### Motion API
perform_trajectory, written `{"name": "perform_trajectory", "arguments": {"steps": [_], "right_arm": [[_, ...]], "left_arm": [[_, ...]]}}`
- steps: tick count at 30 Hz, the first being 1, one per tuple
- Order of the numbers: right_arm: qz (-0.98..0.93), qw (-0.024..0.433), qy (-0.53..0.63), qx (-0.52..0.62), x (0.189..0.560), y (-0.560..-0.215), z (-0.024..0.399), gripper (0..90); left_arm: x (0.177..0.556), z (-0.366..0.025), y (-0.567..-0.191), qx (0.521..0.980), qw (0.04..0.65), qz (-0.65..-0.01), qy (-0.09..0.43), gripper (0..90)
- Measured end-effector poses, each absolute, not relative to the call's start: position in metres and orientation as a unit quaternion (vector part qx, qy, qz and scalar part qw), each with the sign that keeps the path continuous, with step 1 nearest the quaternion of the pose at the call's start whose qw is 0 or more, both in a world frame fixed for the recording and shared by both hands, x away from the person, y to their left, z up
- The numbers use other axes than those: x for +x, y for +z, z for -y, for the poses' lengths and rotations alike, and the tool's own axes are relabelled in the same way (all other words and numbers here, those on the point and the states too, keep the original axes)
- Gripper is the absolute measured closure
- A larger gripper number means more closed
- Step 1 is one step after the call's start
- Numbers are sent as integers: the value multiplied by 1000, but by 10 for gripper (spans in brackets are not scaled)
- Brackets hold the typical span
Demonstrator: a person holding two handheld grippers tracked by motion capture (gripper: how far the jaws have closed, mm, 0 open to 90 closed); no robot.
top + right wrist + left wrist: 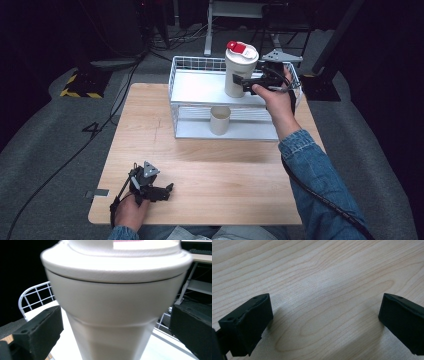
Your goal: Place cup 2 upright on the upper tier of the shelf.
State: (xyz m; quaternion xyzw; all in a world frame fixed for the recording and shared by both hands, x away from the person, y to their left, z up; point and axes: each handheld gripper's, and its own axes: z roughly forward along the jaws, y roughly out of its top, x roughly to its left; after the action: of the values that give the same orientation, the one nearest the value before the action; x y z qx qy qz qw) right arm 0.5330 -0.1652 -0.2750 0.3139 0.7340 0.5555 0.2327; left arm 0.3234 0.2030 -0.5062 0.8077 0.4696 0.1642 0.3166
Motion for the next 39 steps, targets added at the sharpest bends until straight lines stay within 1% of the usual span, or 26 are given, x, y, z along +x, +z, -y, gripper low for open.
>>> {"name": "perform_trajectory", "arguments": {"steps": [9,21,33,39], "right_arm": [[-739,233,551,309,516,-264,182,0],[-746,230,550,297,484,-255,206,5],[-749,217,553,294,447,-258,239,25],[-758,214,542,293,431,-266,255,35]], "left_arm": [[324,-204,-506,811,317,-464,161,0],[330,-211,-506,816,318,-456,158,0],[333,-211,-506,814,319,-459,159,0],[333,-211,-506,814,319,-459,159,0]]}}
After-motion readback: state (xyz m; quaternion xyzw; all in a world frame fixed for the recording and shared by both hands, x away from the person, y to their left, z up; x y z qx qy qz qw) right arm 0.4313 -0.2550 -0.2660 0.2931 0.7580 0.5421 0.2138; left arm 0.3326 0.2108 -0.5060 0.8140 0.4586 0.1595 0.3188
